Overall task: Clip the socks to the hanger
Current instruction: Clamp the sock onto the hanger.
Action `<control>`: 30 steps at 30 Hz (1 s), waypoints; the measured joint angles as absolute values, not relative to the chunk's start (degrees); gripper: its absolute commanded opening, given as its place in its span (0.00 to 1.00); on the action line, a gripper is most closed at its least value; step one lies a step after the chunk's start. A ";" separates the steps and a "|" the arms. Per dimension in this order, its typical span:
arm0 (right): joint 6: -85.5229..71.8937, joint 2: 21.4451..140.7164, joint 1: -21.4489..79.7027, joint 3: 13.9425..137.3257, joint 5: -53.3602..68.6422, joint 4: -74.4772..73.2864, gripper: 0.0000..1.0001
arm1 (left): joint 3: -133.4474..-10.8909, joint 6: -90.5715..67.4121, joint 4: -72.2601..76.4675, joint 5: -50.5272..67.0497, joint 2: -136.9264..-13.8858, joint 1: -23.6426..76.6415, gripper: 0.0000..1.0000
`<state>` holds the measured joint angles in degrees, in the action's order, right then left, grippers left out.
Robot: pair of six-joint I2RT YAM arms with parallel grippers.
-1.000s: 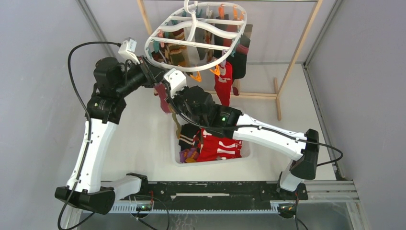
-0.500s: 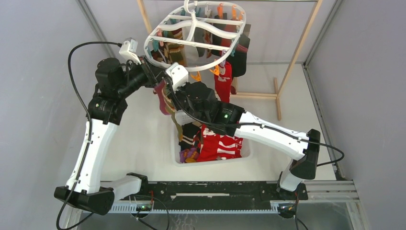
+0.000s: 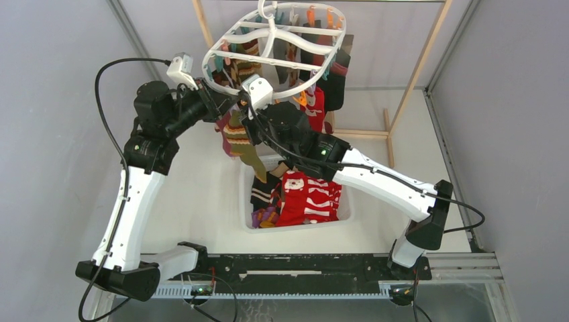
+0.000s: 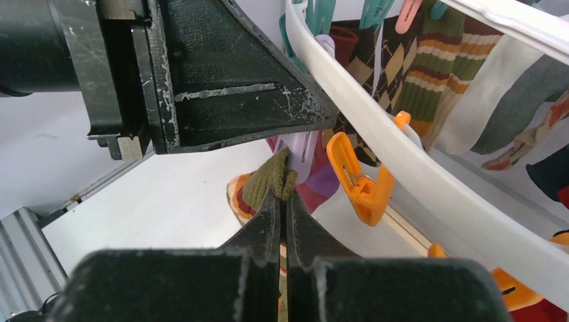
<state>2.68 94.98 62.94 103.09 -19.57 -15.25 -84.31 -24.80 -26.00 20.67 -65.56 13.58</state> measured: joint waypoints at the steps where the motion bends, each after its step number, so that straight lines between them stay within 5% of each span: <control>1: 2.44 94.98 62.76 103.42 -19.20 -15.49 0.00 | -84.31 -24.80 -25.98 20.64 -65.56 13.61 0.02; 6: 1.74 95.00 62.59 104.42 -18.31 -17.23 0.00 | -84.31 -24.80 -25.80 20.43 -65.56 13.61 0.16; 11: 1.37 95.13 62.59 104.55 -17.72 -17.96 0.00 | -84.31 -24.45 -25.89 19.73 -65.56 13.65 0.46; 21: 0.97 95.26 62.17 104.88 -17.41 -18.26 0.02 | -84.31 -23.86 -27.24 19.64 -65.34 13.72 0.87; 23: 0.56 95.26 61.93 105.08 -17.26 -18.28 0.18 | -84.31 -23.35 -28.03 19.62 -65.01 13.72 0.98; 26: -0.80 95.26 61.45 105.19 -16.43 -18.28 0.42 | -84.38 -22.87 -29.52 19.46 -64.05 13.69 1.00; 30: -2.96 95.11 60.55 104.77 -15.14 -17.80 0.58 | -84.44 -22.48 -31.40 19.51 -62.33 13.28 1.00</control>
<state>-2.96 95.11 60.55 104.77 -15.14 -17.80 -84.44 -22.48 -31.40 19.51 -62.33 13.28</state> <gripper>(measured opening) 0.492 0.996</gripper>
